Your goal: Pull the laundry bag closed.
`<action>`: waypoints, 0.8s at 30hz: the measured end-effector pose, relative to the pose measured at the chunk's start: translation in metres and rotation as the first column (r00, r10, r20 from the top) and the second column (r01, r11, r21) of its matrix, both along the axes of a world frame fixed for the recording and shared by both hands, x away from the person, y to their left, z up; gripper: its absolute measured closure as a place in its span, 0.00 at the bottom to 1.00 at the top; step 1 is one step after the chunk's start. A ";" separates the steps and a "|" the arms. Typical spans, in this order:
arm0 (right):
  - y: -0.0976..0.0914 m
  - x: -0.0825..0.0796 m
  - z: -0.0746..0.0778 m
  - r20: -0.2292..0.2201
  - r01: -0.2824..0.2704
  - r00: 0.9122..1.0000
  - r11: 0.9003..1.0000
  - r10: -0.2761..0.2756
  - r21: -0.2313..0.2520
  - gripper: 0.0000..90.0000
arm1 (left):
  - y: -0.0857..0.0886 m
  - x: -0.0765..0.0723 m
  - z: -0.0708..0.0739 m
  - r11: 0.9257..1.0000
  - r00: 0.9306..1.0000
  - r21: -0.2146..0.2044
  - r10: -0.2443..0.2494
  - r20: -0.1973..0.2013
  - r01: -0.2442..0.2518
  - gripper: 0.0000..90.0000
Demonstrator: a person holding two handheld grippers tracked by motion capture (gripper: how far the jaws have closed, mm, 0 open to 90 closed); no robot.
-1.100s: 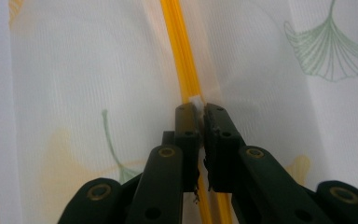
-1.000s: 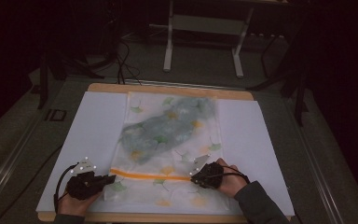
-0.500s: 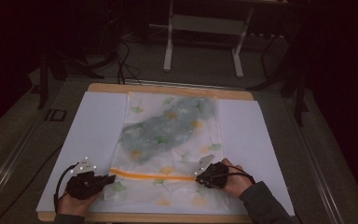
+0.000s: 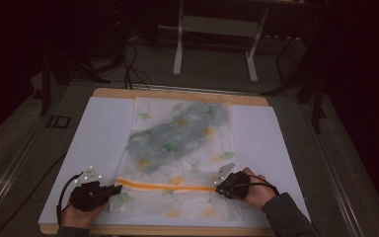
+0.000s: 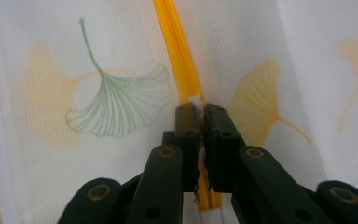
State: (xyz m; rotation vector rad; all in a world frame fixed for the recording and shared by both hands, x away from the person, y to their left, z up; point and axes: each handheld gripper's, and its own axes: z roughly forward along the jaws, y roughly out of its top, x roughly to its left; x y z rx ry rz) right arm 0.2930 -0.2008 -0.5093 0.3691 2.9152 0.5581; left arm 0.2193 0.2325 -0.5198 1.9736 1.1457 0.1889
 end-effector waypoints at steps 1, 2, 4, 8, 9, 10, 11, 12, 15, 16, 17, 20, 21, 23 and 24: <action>-0.002 0.000 0.001 0.000 0.001 1.000 1.000 -0.001 -0.001 0.94 | 0.000 0.000 0.000 1.000 1.000 0.001 0.000 0.000 0.000 0.98; -0.003 0.000 0.001 0.000 0.004 1.000 1.000 -0.004 0.002 0.94 | 0.000 0.000 0.000 1.000 1.000 0.000 0.000 0.000 0.000 0.98; -0.005 0.000 0.001 -0.001 0.008 1.000 1.000 -0.008 0.002 0.94 | 0.000 0.000 0.000 1.000 1.000 0.001 -0.001 0.000 0.001 0.98; -0.012 -0.001 0.001 -0.010 0.013 1.000 1.000 -0.013 -0.008 0.94 | 0.000 0.000 0.000 1.000 1.000 0.000 -0.001 0.000 0.001 0.98; -0.013 -0.001 0.002 -0.012 0.016 1.000 1.000 -0.016 -0.009 0.94 | 0.000 0.000 0.000 1.000 1.000 -0.001 -0.001 0.000 0.001 0.98; -0.014 -0.001 0.002 -0.011 0.021 1.000 1.000 -0.021 -0.010 0.94 | 0.000 0.000 0.000 1.000 1.000 -0.001 -0.001 -0.001 0.001 0.98; -0.015 -0.001 0.003 -0.013 0.019 1.000 1.000 -0.019 -0.013 0.94 | 0.000 0.000 0.000 1.000 1.000 0.000 -0.001 -0.001 0.001 0.98; -0.017 -0.001 0.004 -0.010 0.022 1.000 1.000 -0.022 -0.012 0.94 | 0.001 0.000 0.000 1.000 1.000 0.000 -0.002 -0.002 0.002 0.98; -0.021 -0.001 0.005 -0.010 0.030 1.000 0.999 -0.030 -0.016 0.94 | 0.000 0.000 -0.001 1.000 1.000 -0.004 0.000 -0.007 0.000 0.98; -0.023 0.000 0.006 -0.008 0.029 1.000 0.999 -0.029 -0.021 0.94 | 0.000 0.000 -0.001 1.000 1.000 -0.003 0.000 -0.006 0.000 0.98; -0.024 0.000 0.007 -0.009 0.034 0.999 0.999 -0.034 -0.019 0.94 | 0.001 0.000 -0.001 1.000 1.000 -0.003 0.000 -0.004 0.000 0.98; -0.030 0.000 0.008 -0.016 0.045 0.999 0.999 -0.045 -0.018 0.94 | 0.001 0.000 -0.001 1.000 1.000 -0.001 0.001 -0.003 -0.001 0.98; -0.030 0.000 0.008 -0.016 0.045 0.999 0.999 -0.045 -0.018 0.94 | 0.001 0.000 -0.001 1.000 1.000 -0.001 0.001 -0.003 -0.001 0.98; -0.035 0.000 0.008 -0.027 0.051 0.998 0.998 -0.051 -0.027 0.94 | 0.001 0.000 -0.001 1.000 1.000 -0.004 0.003 -0.003 -0.003 0.98; -0.037 0.000 0.008 -0.028 0.053 0.998 0.998 -0.054 -0.025 0.94 | 0.001 0.000 -0.001 1.000 1.000 -0.005 0.003 -0.002 -0.003 0.98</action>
